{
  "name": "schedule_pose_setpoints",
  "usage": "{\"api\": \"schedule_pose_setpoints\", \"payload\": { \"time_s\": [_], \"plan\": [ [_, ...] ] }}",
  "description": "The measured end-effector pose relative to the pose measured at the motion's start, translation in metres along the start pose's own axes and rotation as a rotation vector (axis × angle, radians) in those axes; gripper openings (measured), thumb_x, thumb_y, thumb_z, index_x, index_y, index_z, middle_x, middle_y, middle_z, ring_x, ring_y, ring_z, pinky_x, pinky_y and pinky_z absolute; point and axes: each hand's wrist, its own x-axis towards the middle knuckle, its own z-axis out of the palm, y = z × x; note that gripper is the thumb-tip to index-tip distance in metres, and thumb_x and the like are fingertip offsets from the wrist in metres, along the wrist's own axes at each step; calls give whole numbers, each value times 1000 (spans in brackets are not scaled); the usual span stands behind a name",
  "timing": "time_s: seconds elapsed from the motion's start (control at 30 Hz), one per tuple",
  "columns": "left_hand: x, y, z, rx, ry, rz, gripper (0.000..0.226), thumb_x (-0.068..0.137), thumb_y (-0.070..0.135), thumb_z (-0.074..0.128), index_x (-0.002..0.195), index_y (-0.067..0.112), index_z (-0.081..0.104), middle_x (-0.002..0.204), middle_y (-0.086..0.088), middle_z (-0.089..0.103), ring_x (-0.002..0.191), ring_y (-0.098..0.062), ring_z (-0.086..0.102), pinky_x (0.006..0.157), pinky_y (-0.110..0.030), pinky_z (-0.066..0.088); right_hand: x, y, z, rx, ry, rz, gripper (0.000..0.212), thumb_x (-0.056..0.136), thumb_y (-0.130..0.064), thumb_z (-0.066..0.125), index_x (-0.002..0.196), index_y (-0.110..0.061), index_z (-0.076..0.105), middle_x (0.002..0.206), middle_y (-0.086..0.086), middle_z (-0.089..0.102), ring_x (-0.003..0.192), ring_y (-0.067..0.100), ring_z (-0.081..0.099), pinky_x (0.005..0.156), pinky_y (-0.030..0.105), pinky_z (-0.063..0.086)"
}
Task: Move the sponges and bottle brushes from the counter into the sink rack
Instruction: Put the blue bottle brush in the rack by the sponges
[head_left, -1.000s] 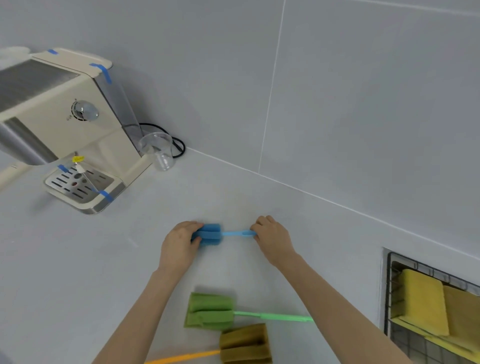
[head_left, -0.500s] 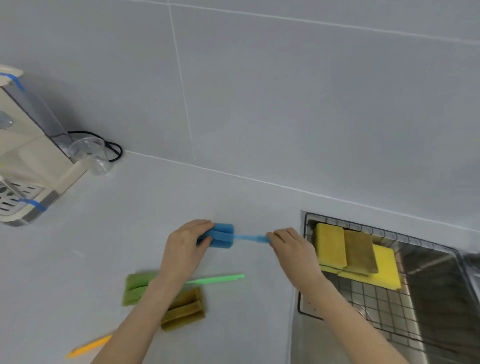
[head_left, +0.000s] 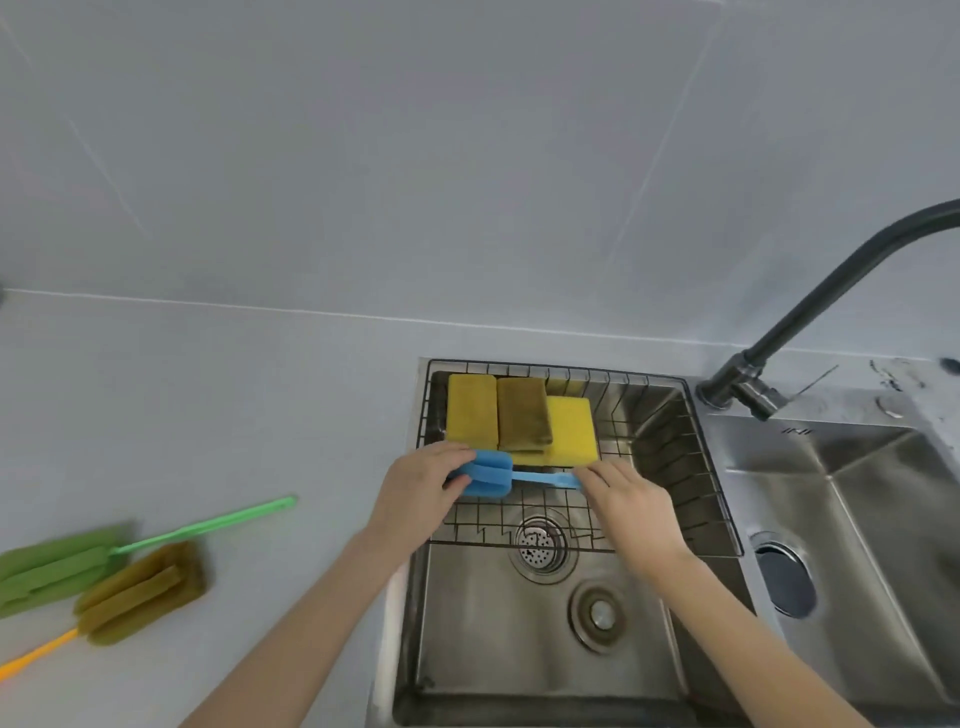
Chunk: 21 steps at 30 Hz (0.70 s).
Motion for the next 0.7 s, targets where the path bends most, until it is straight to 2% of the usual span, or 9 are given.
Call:
{"api": "schedule_pose_setpoints", "payload": {
  "time_s": [0.1,0.3,0.37,0.43,0.5,0.7],
  "plan": [
    [16,9,15,51,-63,-14,35,86,12,59,121,14,55,125,-5,62,114,-19,56,106,-34,42,1,17,7,1,-43,12,43,47,-12,90,84,-19,68,76,-5,71,68,14,66,39,20,47],
    [34,4,37,283,-255,-48,35,90,20,53,125,17,49,127,-2,59,112,-18,57,98,-31,46,18,28,40,-29,-241,-59,39,41,-25,92,68,-26,64,59,-7,63,54,7,59,33,18,42],
    [37,0,42,331,-294,-66,34,91,21,52,124,18,49,127,-1,59,111,-18,58,96,-32,47,22,29,47,6,-303,-66,33,53,-23,88,75,-24,63,69,-6,66,65,10,62,40,21,47],
    [40,-3,45,357,-320,-77,33,91,21,52,124,17,50,127,-2,59,110,-18,58,95,-32,47,28,31,52,77,-357,-51,21,78,-17,70,96,-18,60,94,-1,65,90,18,61,61,29,53],
    [44,-7,50,373,-348,-86,32,91,21,52,122,15,51,125,-4,60,109,-19,58,95,-32,47,35,31,59,118,-403,-56,20,89,-14,54,109,-14,54,110,4,59,104,22,54,76,35,52],
    [48,-15,61,393,-383,-107,32,90,18,53,121,11,53,124,-7,61,108,-20,59,94,-32,48,41,28,70,174,-473,-35,22,91,-15,51,113,-14,55,111,6,57,103,23,53,78,36,51]
  ]
}}
